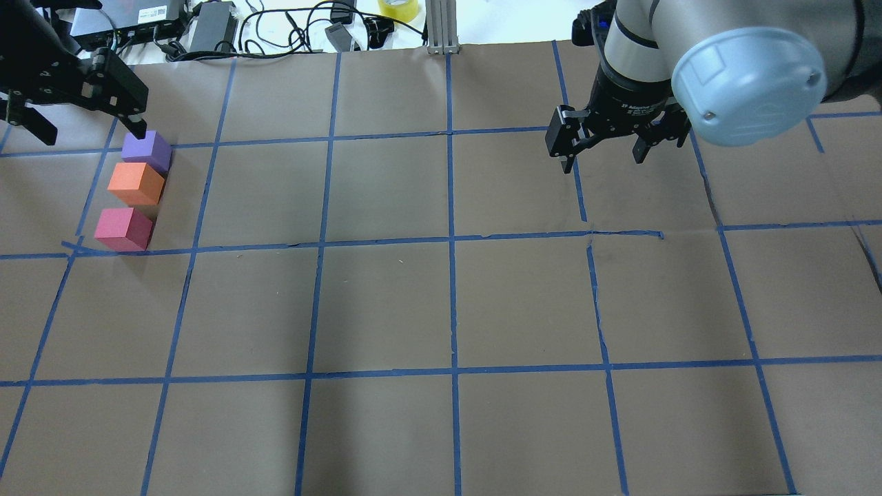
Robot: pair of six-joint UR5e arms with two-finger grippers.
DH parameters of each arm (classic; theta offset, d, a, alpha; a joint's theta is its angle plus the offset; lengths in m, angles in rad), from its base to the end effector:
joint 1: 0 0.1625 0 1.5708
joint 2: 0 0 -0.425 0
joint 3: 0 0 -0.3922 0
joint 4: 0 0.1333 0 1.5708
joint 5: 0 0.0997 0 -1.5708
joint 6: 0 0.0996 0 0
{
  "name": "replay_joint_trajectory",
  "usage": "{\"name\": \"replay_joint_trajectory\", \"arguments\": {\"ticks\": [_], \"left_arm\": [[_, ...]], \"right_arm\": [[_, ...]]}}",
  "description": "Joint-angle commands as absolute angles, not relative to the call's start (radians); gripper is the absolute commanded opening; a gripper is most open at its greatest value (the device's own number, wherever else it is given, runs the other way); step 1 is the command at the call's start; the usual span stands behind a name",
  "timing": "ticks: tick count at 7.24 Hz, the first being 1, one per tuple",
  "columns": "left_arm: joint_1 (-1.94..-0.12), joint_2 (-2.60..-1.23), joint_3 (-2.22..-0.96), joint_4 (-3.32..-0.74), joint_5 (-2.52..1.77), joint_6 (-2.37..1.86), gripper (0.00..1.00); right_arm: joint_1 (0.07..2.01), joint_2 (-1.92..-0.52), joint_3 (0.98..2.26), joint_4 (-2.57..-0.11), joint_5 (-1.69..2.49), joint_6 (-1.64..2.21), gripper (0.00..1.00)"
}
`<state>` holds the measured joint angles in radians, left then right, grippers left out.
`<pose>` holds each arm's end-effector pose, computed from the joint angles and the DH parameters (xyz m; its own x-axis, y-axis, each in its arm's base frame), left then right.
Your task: Arrange blocks in a line
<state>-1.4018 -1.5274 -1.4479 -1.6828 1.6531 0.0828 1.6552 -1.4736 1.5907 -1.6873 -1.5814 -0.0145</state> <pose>-0.0437 -0.4876 0.5583 -0.9922 -0.0900 -0.0863 -0.0862 0.9952 -0.0473 0.1765 -0.5174 0.4400 -0.9951 -0.0987 0.0106 -0.0987 0.9951 0.0008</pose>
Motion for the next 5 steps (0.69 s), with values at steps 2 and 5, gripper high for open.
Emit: {"name": "replay_joint_trajectory", "arguments": {"ticks": [2, 5], "left_arm": [[-1.523, -1.578, -1.457, -1.613, 1.643, -0.113, 1.00], [-1.594, -1.611, -1.498, -1.578, 1.643, -0.031, 1.00]], "right_arm": [[1.655, -1.473, 1.591, -1.687, -1.582, -0.014, 1.00], [1.655, -1.473, 1.591, -1.689, -1.580, -0.014, 1.00]]}}
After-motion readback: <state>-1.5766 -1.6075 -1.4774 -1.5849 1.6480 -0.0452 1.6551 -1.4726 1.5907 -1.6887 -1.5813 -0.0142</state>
